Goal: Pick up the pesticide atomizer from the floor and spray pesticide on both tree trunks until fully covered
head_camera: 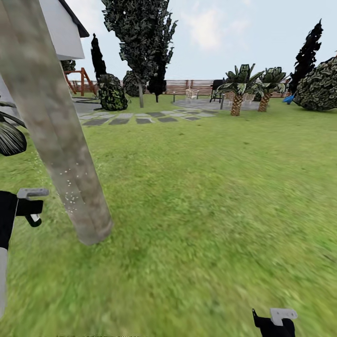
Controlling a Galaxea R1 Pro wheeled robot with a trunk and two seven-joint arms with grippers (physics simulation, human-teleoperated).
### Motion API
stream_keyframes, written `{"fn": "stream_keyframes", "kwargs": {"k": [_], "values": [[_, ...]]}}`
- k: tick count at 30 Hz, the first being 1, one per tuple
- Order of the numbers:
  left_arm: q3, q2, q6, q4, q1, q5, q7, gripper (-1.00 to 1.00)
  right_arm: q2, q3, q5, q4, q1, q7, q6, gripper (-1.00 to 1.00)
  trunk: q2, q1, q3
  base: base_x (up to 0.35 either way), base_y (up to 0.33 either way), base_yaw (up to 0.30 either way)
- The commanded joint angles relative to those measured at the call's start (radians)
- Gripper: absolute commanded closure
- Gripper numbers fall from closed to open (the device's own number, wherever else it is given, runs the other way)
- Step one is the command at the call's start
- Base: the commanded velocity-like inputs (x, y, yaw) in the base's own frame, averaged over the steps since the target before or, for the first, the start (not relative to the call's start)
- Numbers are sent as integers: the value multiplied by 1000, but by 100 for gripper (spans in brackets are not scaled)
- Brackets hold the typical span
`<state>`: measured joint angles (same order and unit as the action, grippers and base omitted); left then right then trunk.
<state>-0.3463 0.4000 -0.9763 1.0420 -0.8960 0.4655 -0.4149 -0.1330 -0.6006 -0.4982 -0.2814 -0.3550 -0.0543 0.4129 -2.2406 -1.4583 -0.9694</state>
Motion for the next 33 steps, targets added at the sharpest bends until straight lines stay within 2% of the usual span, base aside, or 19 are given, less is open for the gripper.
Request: {"fn": "stream_keyframes", "kwargs": {"k": [1,5,6,8,10,19,26,33], "values": [[0,2,-2,2,0,9,-11,100,1,-8,-5,1,-1,-6,4,-100,0,0,-1,0,0,216],[15,0,-9,11,2,9,-13,100,1,-8,-5,1,-1,-6,4,-100,0,0,-1,0,0,268],[39,0,-11,12,3,9,-13,100,1,-8,-5,1,-1,-6,4,-100,0,0,-1,0,0,276],[110,0,-14,13,3,8,-13,100,1,-8,-5,1,-1,-6,4,-100,0,0,-1,0,0,276],[134,1,-14,13,3,6,-13,100,1,-8,-5,1,-1,-6,4,-100,0,0,-1,0,0,147],[138,3,-15,13,10,6,-12,100,1,-8,-5,1,-1,-6,4,-100,0,0,-1,246,-28,71],[136,-5,-13,0,41,6,-10,100,1,-7,-5,1,-1,-6,4,-100,0,0,-1,30,-257,270],[136,-28,-12,0,43,9,-7,100,0,-8,-4,1,-1,-6,4,-100,0,0,-1,1,-275,33]]}}
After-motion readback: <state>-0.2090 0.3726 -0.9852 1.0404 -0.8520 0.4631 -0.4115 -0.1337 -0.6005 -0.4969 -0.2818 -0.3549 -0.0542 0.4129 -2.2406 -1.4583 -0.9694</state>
